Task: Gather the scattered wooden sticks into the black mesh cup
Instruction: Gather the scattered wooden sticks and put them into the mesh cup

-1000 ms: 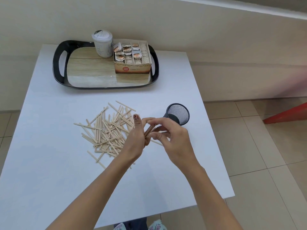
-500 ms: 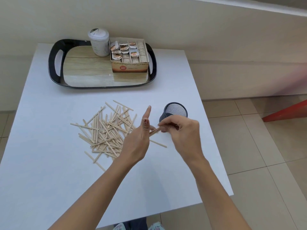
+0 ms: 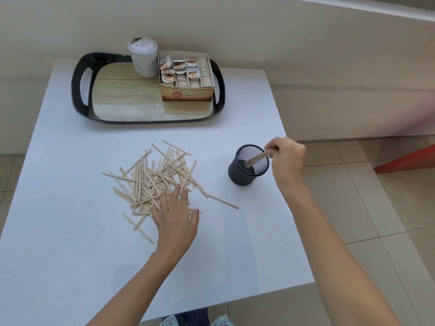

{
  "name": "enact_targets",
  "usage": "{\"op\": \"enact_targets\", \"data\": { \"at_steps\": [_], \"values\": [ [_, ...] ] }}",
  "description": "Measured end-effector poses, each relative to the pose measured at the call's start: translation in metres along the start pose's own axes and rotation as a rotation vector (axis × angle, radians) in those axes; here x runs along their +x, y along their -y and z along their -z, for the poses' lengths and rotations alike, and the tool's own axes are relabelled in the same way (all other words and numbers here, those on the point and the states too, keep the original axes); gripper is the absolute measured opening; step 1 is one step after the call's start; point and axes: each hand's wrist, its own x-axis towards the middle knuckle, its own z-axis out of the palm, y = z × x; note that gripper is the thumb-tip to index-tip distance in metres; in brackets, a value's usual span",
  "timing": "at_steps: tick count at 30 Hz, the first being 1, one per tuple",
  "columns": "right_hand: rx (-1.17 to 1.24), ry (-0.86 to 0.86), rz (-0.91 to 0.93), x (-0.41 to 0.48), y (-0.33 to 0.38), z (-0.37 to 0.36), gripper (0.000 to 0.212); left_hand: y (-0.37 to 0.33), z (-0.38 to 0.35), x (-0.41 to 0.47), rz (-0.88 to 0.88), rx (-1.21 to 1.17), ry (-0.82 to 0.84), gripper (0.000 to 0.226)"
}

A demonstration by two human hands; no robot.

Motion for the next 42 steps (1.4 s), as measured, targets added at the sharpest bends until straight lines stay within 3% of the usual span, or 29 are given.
{"op": "enact_targets", "data": {
  "at_steps": [11, 26, 29, 34, 36, 42],
  "values": [
    [-0.243, 0.196, 0.225, 0.019, -0.009, -0.025, 0.014, -0.005, -0.001, -0.014, 0.041, -0.126, -0.004, 0.045],
    [-0.272, 0.17, 0.234, 0.02, -0.01, -0.026, 0.015, -0.004, 0.002, -0.018, 0.061, -0.23, -0.009, 0.041],
    [-0.225, 0.105, 0.247, 0.014, -0.006, -0.023, 0.01, -0.002, 0.002, -0.019, 0.063, -0.255, -0.018, 0.04],
    [-0.081, -0.229, 0.333, -0.021, 0.017, -0.021, 0.012, 0.002, 0.003, -0.02, 0.077, -0.265, -0.06, 0.038],
    [-0.022, -0.275, 0.299, -0.046, 0.029, -0.031, 0.015, 0.006, 0.004, -0.021, 0.081, -0.282, -0.085, 0.037],
    [0.043, -0.016, 0.196, -0.114, 0.046, -0.074, 0.012, 0.021, 0.01, -0.019, 0.105, -0.303, -0.203, 0.03]
  ]
}}
